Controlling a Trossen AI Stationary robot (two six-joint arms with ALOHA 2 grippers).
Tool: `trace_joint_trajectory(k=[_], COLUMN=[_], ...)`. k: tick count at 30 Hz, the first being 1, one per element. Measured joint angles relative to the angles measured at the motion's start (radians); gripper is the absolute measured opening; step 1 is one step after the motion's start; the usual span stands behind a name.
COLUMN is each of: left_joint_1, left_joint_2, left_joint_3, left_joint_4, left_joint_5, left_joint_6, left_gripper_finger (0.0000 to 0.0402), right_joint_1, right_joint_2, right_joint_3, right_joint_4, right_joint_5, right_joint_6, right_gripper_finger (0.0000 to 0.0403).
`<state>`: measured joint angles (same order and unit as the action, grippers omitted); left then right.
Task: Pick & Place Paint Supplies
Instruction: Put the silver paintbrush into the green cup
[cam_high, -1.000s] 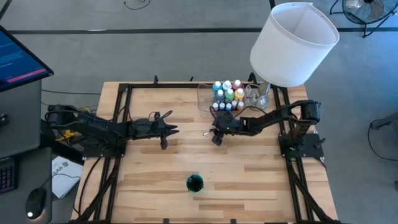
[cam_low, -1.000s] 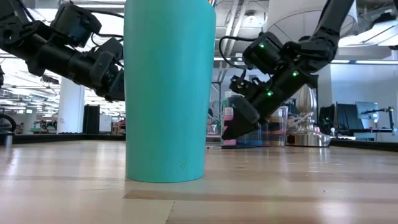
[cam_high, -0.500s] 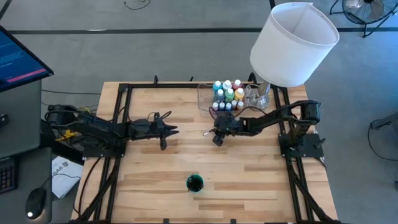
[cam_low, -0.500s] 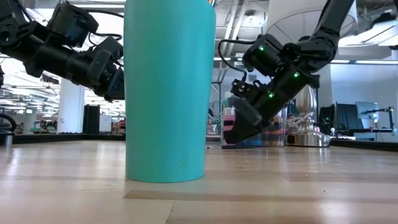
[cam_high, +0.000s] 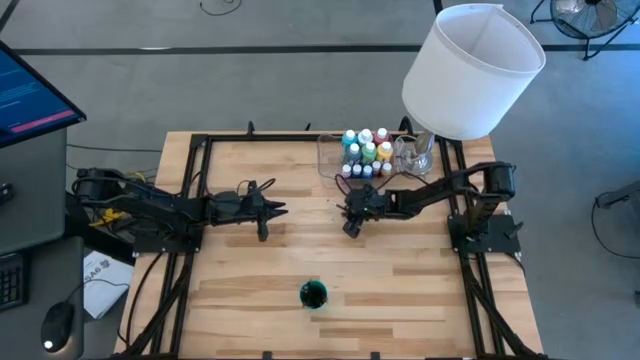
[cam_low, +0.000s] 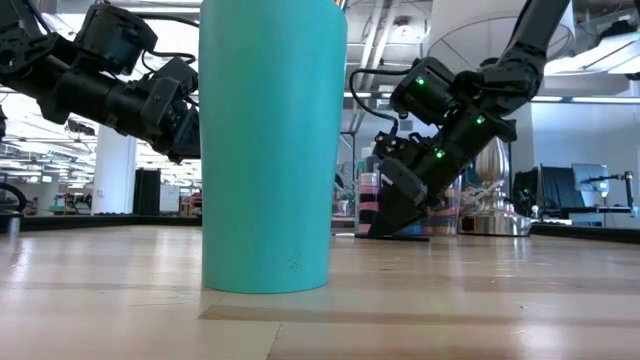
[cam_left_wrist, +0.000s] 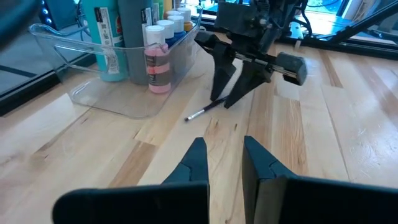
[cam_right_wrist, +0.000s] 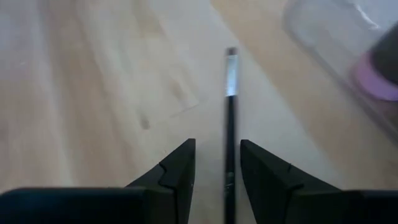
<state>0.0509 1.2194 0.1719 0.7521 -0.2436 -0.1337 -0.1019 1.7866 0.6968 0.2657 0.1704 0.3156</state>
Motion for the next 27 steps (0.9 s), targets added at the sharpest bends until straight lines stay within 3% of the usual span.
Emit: trace_joint_trajectory(k=[11,27], left_joint_1=[0.0,-0.017], left_joint_2=[0.0,0.0], left_joint_3=[0.0,-0.024], left_joint_4=[0.007,0.016], left_joint_5=[0.0,0.015], left_joint_6=[0.0,0.005], left_gripper_finger=[0.0,0.0], right_joint_1=[0.07,0.088], right_joint_2=[0.002,0.002], right_joint_3=[0.0,-0.001], right_joint_4=[0.031,0.174], right_joint_5=[0.03,0.067], right_joint_6=[0.052,0.045], right_gripper_finger=[0.0118,0.0118])
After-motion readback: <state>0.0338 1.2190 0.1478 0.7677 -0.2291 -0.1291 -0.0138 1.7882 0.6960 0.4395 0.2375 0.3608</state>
